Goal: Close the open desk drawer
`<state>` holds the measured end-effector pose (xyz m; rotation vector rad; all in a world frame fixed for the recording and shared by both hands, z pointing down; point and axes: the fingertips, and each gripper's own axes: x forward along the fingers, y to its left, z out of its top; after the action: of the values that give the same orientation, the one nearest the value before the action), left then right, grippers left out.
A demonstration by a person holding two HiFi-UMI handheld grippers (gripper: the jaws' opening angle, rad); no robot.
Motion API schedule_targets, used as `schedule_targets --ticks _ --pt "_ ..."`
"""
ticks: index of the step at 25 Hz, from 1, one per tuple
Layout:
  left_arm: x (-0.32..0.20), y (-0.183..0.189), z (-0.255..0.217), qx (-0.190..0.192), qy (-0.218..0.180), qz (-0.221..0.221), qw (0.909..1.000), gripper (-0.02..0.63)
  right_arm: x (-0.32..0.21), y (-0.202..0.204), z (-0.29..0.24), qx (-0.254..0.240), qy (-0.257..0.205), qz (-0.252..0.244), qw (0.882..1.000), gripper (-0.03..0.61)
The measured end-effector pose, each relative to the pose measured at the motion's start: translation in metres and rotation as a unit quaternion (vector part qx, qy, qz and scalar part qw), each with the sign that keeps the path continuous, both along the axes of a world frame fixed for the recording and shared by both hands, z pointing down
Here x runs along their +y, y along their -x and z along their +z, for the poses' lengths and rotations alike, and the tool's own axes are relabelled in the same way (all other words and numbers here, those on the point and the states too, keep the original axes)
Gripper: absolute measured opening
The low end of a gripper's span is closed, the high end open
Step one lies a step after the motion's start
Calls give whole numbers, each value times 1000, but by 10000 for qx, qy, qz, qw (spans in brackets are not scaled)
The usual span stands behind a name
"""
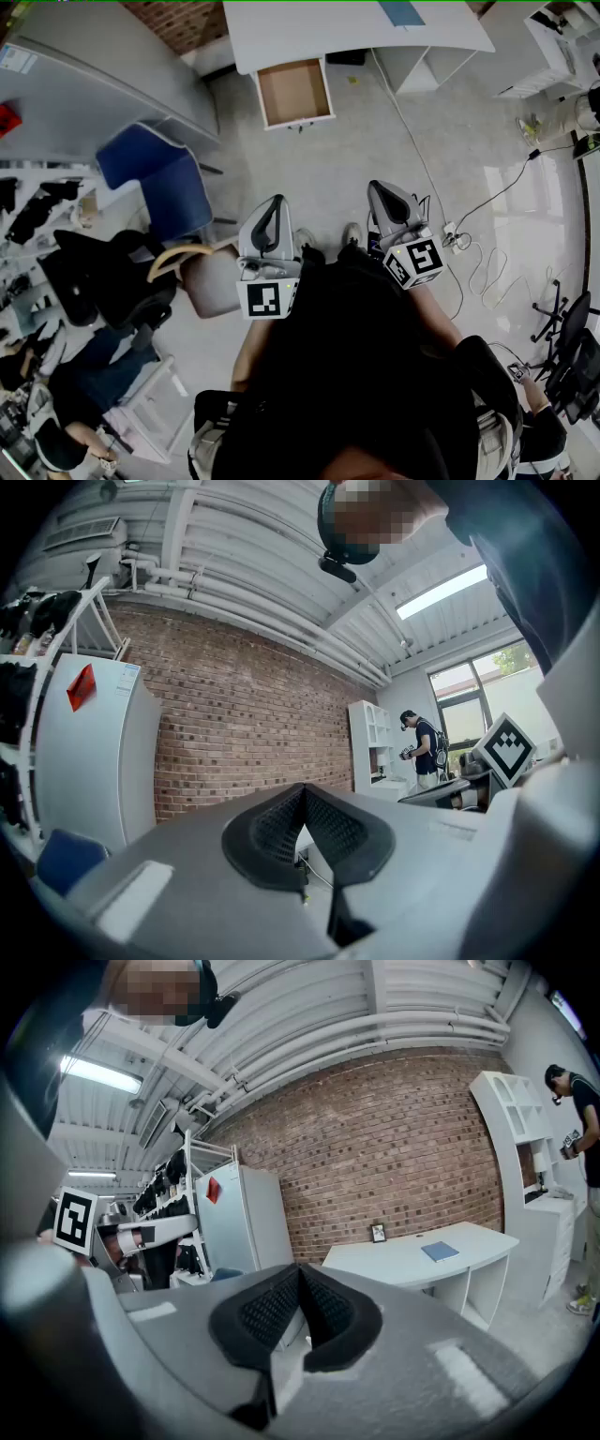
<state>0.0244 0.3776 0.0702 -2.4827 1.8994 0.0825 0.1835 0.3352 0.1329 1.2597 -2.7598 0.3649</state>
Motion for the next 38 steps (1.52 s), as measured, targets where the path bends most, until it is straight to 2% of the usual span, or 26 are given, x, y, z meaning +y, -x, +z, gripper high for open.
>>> schedule_targets --ticks 9,16,25,38 --pt "0 4 2 -6 -36 -1 10000 15 2 6 2 -9 18 -100 9999 2" --pt "2 12 3 80 -20 2 10000 15 5 18 -4 -206 -18 -189 9996 3" --pt "3 41 6 116 -38 50 9999 15 4 38 0 -162 5 -15 9999 3" --pt "3 88 25 138 81 354 9992 15 9 78 11 -172 68 389 9991 3"
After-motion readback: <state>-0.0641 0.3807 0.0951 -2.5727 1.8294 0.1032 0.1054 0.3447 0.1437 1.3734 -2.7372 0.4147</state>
